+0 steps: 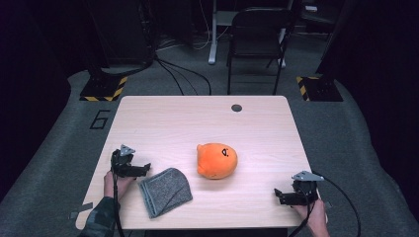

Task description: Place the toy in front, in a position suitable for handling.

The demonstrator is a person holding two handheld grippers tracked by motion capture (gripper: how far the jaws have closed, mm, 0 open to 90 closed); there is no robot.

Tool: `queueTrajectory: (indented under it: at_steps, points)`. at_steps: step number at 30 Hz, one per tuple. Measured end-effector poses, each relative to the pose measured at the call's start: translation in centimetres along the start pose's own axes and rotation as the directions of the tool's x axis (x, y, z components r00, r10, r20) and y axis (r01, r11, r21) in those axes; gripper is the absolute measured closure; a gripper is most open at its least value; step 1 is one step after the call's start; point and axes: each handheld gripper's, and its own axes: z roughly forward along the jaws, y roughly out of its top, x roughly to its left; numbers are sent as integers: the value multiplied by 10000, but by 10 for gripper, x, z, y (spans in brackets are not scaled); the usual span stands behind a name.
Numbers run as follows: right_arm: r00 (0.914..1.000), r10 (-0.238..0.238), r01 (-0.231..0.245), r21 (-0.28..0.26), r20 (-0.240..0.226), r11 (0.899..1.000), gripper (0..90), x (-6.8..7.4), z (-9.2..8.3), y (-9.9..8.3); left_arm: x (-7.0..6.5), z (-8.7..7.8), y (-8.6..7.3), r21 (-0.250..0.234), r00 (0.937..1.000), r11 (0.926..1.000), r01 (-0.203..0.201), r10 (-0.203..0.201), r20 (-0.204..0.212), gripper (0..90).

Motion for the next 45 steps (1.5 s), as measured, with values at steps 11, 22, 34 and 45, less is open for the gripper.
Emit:
queueTrajectory:
  at_steps: [11,22,34,45]
  points:
    - [10000,-47,48,163,-60,9999,0,1,-2,2,0,0,0,5,10000,10000,-1,1,4,11]
    - [9995,-171,170,-62,-263,9998,0,13,-14,22,0,0,0,27,9999,9999,-105,105,72,12]
    - [9968,-259,247,-163,-759,9996,0,29,-22,43,-1,0,0,-10,10000,10000,-68,68,62,12]
    - [9923,-602,563,-389,-1081,9977,0,50,-28,66,0,-1,0,32,9999,9999,-114,114,74,11]
